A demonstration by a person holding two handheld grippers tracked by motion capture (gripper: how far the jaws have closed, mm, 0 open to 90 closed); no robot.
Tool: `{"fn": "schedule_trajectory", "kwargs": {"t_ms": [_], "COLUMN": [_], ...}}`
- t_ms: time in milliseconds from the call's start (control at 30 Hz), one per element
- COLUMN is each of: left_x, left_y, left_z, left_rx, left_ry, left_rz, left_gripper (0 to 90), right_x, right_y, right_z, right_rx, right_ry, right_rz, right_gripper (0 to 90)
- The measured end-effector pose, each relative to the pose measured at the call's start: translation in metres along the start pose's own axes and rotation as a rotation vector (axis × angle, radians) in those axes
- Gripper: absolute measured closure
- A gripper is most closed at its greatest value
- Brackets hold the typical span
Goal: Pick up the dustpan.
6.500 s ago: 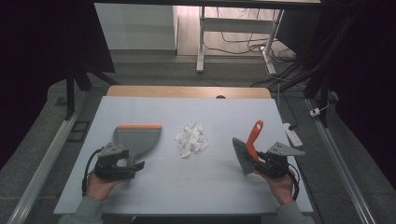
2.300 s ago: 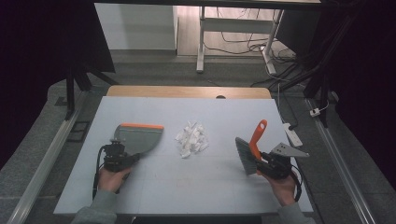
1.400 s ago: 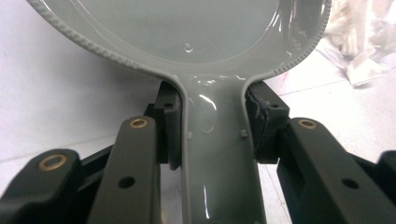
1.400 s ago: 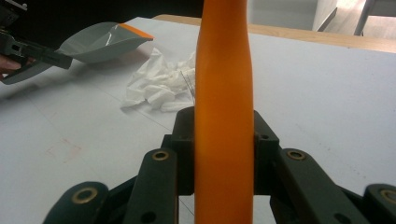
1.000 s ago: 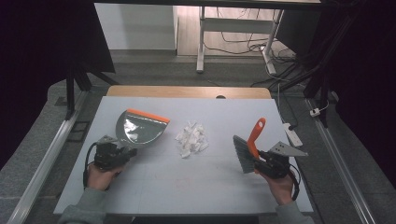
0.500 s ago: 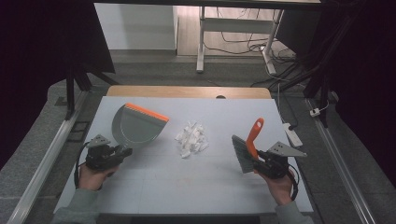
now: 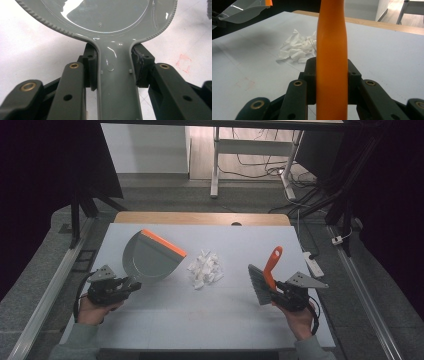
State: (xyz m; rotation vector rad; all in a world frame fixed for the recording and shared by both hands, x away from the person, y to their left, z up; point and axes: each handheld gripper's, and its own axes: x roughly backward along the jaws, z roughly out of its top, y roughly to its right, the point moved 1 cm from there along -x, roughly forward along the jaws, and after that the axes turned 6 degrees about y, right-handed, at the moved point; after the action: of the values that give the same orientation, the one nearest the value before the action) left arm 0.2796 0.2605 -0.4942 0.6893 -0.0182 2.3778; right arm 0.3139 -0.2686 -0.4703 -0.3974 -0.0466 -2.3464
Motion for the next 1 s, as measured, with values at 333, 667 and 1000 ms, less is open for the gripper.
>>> {"fn": "schedule_trajectory", "kwargs": {"t_ms": [333, 667, 1000], "left_x": [0.0010, 0.0037, 0.0026], "left_y": [0.0022, 0.0030, 0.0050], "left_z": [-0.0021, -0.0053, -0.0073], "left_rx": [-0.047, -0.097, -0.135], "left_ry": [-0.044, -0.095, -0.153], "left_rz": [-0.047, -0.100, -0.168], "left_gripper": [61.4, 61.4, 61.4], "right_x": [-0.0015, -0.0020, -0.0037], "right_y": [-0.0001, -0.0008, -0.0012], "right_z": [-0.0003, 0.0005, 0.0003], "right_rx": [0.003, 0.006, 0.009], "right_ry": [-0.002, -0.003, -0.009], "right_rz": [0.000, -0.001, 0.000], "right_gripper": [70.1, 70.1, 70.1]}}
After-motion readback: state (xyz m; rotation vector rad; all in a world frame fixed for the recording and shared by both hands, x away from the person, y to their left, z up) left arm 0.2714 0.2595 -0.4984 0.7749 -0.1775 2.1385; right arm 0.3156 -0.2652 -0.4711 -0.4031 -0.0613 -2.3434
